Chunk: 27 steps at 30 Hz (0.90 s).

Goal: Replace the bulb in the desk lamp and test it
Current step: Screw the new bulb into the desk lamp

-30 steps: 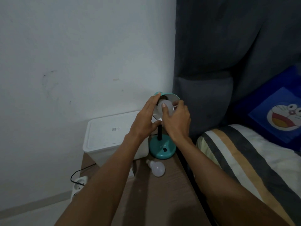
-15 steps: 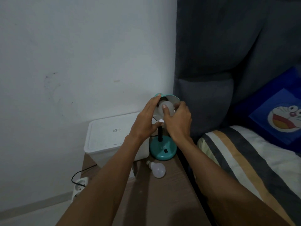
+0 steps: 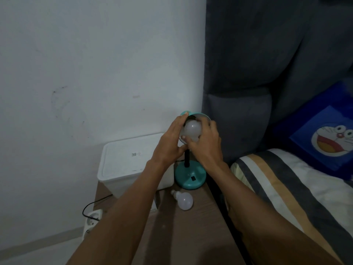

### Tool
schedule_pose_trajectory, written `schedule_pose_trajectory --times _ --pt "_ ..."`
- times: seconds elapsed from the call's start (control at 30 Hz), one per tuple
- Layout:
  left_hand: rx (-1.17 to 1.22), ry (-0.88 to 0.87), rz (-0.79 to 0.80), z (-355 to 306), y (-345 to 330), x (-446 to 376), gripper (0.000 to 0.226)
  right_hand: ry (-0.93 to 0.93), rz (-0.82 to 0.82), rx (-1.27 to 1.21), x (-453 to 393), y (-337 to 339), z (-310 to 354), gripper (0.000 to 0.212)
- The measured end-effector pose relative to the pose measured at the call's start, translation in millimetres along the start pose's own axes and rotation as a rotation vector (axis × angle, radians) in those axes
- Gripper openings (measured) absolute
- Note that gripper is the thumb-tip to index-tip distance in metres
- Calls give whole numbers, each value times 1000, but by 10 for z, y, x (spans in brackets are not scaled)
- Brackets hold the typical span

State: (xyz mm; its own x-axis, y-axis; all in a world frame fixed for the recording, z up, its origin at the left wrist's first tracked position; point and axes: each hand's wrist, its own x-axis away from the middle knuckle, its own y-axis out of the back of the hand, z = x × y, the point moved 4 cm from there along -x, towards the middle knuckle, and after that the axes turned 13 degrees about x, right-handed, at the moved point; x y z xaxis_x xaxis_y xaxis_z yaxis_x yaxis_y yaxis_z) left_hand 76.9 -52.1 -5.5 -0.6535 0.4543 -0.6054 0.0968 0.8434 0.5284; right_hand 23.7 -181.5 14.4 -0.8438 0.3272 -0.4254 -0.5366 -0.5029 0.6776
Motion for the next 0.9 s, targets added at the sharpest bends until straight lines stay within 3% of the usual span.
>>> schedule_pose_trajectory --times 0.07,0.2,0.4,0.5,0.57,0.8,0.9 --pt "-4 -3 -1 -4 2 8 96 -37 8 33 -13 -19 -29 56" --pt "-18 -3 -1 -13 12 8 98 -302 24 -64 -51 -18 -105 50" --pt "-10 -2 4 5 -8 11 96 -131 13 -60 -8 -34 -31 63" --pt "-15 -2 -12 8 9 22 97 -243 17 -65 -48 -46 -76 46" --pt "-13 -5 -25 20 24 28 97 -336 47 -45 -61 -48 -102 54" --pt "-4 -13 1 19 -1 21 97 -211 50 -62 -40 -59 -62 63" --pt "-6 -10 -8 -1 15 19 97 -276 85 -65 -61 -69 -82 53"
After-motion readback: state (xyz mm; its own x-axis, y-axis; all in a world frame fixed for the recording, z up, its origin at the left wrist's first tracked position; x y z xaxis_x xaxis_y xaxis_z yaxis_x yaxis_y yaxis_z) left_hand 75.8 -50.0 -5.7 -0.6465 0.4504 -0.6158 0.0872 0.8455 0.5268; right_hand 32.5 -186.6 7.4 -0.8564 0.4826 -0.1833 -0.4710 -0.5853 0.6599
